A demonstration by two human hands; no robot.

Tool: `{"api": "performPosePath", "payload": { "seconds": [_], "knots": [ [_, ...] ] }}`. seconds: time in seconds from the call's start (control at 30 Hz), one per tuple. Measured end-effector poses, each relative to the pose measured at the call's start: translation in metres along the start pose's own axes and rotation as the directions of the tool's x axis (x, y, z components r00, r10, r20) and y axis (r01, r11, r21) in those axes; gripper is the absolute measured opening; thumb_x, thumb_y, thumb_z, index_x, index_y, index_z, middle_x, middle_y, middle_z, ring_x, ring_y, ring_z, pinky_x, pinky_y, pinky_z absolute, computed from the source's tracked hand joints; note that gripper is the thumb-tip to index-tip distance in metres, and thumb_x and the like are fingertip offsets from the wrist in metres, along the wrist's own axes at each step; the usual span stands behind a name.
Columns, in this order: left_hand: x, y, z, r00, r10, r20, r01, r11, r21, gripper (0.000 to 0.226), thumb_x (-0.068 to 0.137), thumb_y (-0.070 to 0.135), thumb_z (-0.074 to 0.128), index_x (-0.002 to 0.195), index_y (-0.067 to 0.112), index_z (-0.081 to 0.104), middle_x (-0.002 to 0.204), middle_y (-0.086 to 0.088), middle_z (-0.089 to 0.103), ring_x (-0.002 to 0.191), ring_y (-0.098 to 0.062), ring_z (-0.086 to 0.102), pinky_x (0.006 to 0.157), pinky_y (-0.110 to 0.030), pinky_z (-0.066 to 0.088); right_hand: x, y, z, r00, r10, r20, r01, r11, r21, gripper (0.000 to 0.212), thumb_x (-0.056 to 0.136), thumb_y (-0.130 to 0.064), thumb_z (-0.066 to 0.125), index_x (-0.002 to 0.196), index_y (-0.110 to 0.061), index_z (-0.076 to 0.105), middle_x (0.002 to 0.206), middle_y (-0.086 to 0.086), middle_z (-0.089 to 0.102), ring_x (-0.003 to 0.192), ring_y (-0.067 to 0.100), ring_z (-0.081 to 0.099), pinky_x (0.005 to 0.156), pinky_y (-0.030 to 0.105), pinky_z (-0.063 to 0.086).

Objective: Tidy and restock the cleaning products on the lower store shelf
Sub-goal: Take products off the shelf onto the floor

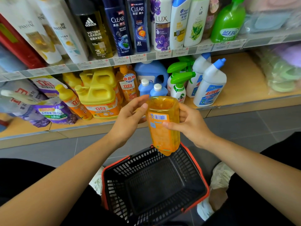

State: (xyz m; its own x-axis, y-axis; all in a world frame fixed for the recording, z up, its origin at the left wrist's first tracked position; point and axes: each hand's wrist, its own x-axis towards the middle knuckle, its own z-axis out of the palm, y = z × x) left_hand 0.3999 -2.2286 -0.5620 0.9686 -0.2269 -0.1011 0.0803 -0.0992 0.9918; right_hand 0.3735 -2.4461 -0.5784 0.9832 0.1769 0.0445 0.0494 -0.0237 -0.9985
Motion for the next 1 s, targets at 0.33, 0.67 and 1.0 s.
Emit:
{"api": "performPosePath", "payload": {
  "seconds": [0.33,0.67,1.0],
  "knots": [
    [-0.003,-0.005,0.000,0.994,0.073,0.087,-0.076,0.997,0.030,0.050,0.093,0.010,0.068,0.137,0.028,0.053,0.122,0.001,0.072,0.107,-0.014,0.071,0.085,-0.028,0.059,0.001,-0.003,0.004,0.989,0.145,-0.026,-0.139,0.978,0.159,0.040,0.080,-0.019,0.080,0.118,-0.016,0.066,0.107,0.005,0.076,0.099,0.021,0.073,0.074,0.029,0.059],
    [-0.018,-0.035,0.001,0.962,-0.142,0.234,0.085,0.967,0.238,0.082,0.078,0.020,0.085,0.149,0.023,0.045,0.126,0.003,0.067,0.114,-0.015,0.067,0.092,-0.029,0.058,0.004,-0.013,0.002,0.950,0.234,-0.208,-0.189,0.958,0.215,0.031,0.082,-0.024,0.080,0.110,-0.015,0.070,0.102,0.004,0.077,0.093,0.021,0.074,0.075,0.041,0.062],
    [-0.014,-0.025,-0.001,0.947,-0.194,0.255,0.221,0.972,-0.081,0.072,0.081,0.020,0.078,0.146,0.034,0.050,0.127,-0.005,0.070,0.114,-0.028,0.069,0.083,-0.037,0.060,0.005,-0.024,-0.005,0.978,0.188,-0.091,-0.167,0.966,0.198,0.051,0.086,-0.015,0.075,0.132,-0.022,0.053,0.112,0.006,0.073,0.102,0.022,0.072,0.073,0.042,0.062]
  ]
}}
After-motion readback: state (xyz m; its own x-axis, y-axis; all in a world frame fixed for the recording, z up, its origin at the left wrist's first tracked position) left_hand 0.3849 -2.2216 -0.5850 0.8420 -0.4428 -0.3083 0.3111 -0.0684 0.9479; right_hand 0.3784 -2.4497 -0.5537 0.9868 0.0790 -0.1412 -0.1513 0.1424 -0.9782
